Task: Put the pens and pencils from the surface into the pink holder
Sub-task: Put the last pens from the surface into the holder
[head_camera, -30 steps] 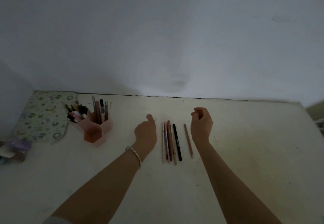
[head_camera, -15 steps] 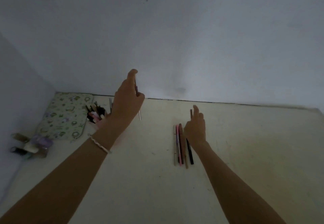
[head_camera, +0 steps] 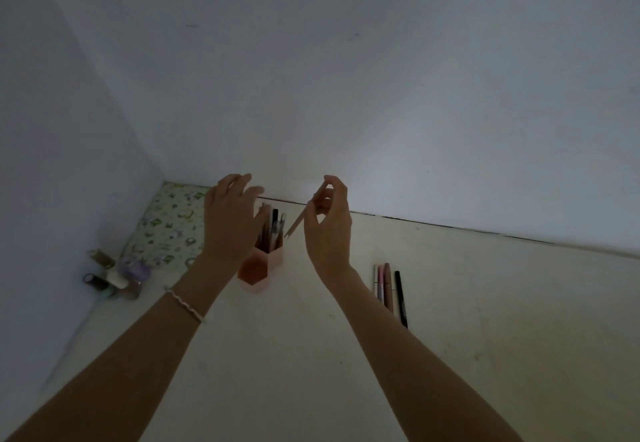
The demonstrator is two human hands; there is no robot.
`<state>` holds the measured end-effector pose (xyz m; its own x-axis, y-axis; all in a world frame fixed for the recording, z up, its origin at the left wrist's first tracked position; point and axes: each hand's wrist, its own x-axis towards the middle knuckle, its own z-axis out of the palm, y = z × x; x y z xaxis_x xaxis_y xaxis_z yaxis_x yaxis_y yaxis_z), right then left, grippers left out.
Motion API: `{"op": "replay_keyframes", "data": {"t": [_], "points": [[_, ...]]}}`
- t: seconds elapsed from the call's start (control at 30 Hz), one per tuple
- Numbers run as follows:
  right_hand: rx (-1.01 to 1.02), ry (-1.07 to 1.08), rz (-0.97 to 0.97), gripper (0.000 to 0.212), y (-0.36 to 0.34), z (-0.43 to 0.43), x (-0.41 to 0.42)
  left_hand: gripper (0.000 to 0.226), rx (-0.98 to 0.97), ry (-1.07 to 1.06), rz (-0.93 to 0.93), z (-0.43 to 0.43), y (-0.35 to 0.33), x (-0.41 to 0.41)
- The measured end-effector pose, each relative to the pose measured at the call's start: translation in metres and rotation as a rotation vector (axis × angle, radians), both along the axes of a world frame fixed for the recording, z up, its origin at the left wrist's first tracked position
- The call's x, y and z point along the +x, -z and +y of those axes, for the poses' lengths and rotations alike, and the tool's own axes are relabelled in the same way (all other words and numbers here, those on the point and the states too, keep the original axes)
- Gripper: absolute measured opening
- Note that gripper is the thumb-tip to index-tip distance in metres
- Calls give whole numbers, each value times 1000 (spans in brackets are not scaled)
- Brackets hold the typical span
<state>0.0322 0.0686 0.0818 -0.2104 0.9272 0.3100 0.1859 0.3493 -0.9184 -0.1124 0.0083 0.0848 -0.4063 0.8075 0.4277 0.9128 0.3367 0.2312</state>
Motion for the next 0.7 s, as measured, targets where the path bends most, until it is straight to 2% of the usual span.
{"op": "replay_keyframes", "data": {"t": [0.1, 0.17, 0.27, 0.33, 0.4, 0.47, 0.6, 0.7], "points": [[21, -60, -64, 39, 10, -8, -4, 28, 88, -34, -41, -2, -7, 0], [35, -122, -176, 32, 18, -11, -6, 30, 97, -17, -82, -1, -14, 5], [184, -173, -368, 31, 32, -15, -4, 32, 124, 25, -124, 2, -23, 18], [204, -97, -343, 38, 36, -13, 6, 28, 178, 61, -144, 4, -23, 36], [121, 46, -284, 42, 37, -7, 20, 23, 190, 111, -205, 9, -15, 62], [25, 154, -267, 41, 39, 3, 42, 21, 51, 145, -337, 16, 2, 95], [-118, 293, -272, 39, 42, 21, 95, 19, -400, 141, -511, 24, 52, 163], [-159, 330, -296, 40, 45, 25, 129, 21, -556, 116, -612, 25, 77, 198]]}}
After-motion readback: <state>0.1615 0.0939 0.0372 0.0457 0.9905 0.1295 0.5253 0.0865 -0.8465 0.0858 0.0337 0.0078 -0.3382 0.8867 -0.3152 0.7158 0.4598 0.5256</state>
